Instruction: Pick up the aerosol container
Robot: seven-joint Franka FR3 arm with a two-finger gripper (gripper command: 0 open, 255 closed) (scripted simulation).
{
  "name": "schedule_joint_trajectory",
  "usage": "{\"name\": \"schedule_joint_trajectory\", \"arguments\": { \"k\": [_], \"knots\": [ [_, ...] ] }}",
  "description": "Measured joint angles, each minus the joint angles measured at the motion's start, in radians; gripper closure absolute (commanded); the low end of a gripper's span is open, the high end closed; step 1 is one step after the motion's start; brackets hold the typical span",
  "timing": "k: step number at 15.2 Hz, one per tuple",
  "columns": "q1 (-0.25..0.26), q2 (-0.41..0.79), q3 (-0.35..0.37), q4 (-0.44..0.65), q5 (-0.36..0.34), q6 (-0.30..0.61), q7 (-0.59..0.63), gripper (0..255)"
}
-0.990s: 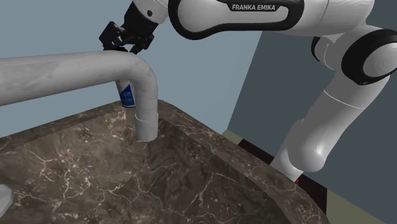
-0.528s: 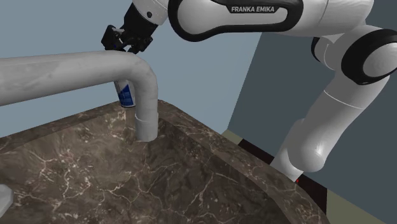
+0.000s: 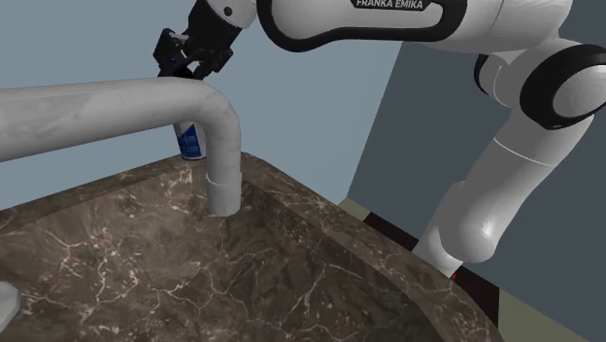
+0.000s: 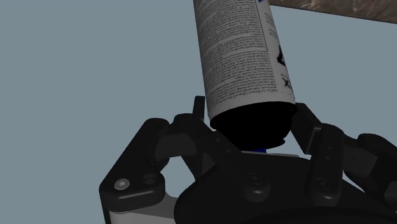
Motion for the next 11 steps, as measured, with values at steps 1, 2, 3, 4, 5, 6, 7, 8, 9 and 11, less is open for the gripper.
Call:
{"name": "schedule_joint_trajectory", "arguments": {
  "k": [1,2,3,4,5,6,7,8,9,11],
  "knots": [
    [0.000,0.000,0.000,0.012,0.001,-0.013,-0.001,255],
    [0.000,0.001,0.000,0.030,0.002,-0.029,-0.003,255],
    [0.000,0.005,0.000,0.046,0.000,-0.042,-0.004,255],
    [0.000,0.008,0.000,0.062,0.000,-0.056,-0.005,255],
    [0.001,0.009,0.001,0.078,-0.001,-0.070,-0.004,255],
    [0.002,0.016,0.003,0.100,-0.005,-0.085,-0.002,255],
    [0.002,0.018,0.003,0.113,-0.005,-0.098,-0.003,255],
    [0.004,0.023,0.005,0.133,-0.009,-0.113,0.001,255],
    [0.005,0.028,0.006,0.151,-0.011,-0.127,0.000,255],
    [0.005,0.035,0.006,0.188,-0.013,-0.157,-0.002,255]
  ]
}}
